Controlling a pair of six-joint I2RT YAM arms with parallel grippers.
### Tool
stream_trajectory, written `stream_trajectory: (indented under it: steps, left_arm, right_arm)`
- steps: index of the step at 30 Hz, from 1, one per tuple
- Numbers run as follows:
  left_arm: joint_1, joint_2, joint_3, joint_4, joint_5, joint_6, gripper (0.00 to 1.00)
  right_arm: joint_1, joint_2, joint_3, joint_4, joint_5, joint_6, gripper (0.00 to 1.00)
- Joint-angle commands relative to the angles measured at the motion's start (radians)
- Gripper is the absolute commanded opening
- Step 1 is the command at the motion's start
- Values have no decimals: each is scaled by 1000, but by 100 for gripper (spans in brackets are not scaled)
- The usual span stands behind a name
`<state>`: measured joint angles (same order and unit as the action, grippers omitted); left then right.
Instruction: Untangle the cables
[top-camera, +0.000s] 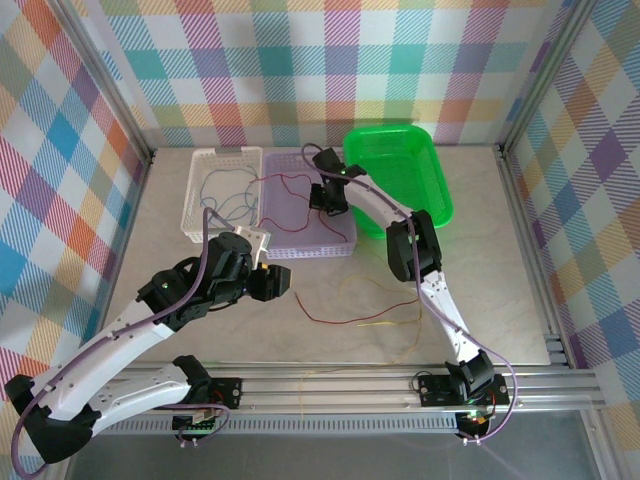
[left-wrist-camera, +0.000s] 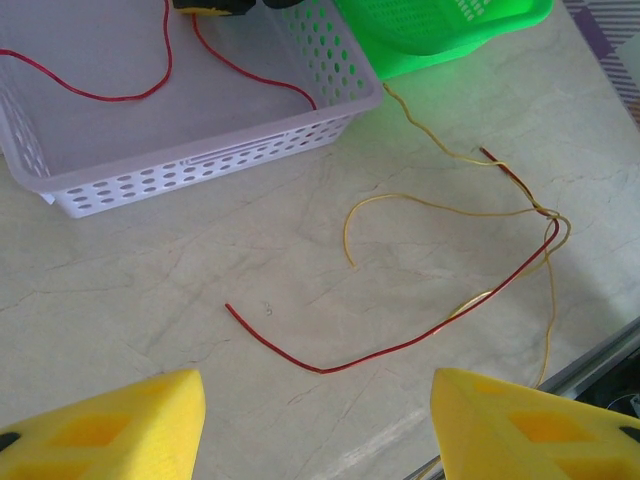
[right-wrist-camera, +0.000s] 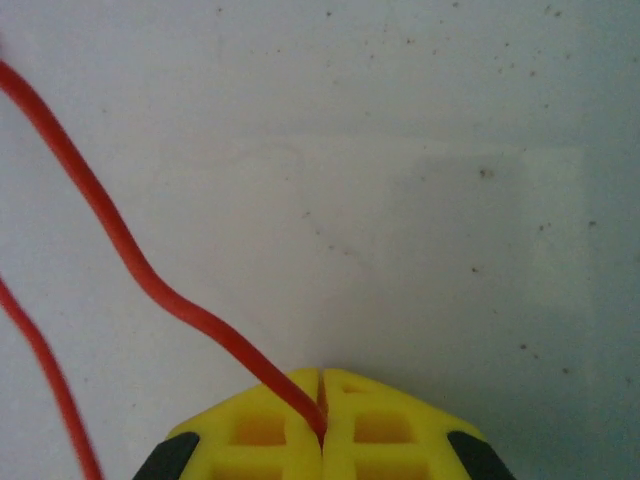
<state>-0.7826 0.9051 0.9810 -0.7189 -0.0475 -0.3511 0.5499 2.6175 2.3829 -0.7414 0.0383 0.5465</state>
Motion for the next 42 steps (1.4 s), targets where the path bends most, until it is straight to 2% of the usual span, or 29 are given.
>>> stream_trajectory:
  steps: [1,8,12,16,20,24,30,38,42]
  left_arm:
    - [5,10,36,-21,-12,10,61]
    - [5,39,56,-20,-10,11,61]
    - [5,41,61,-23,-11,13,61]
    - [6,44,64,-29,-14,15,61]
    - [5,43,64,-27,-13,14,61]
    - [6,41,61,-28,-15,16,61]
    - [5,52,62,-26,-11,15,61]
    - [5,55,60,-33,-14,18,61]
    - [5,56,61,-31,-12,19,61]
  right_arm:
    - [-13,34,61,-130,38,23,0]
    - [-29,-2,63,-155,79,32,0]
    - [-34,-114,-87,-25,35,44,0]
    - [-38,-168,-142,14,51,61,0]
    - [-50,-144,-125,-18,45,78,0]
    - [-52,-153,-178,31,16,98,0]
    - [-49,-64,-50,-67,24,75,0]
    - [-51,-180,-149,4,58,63,29]
    - [-51,-243,-197,39,60,59,34]
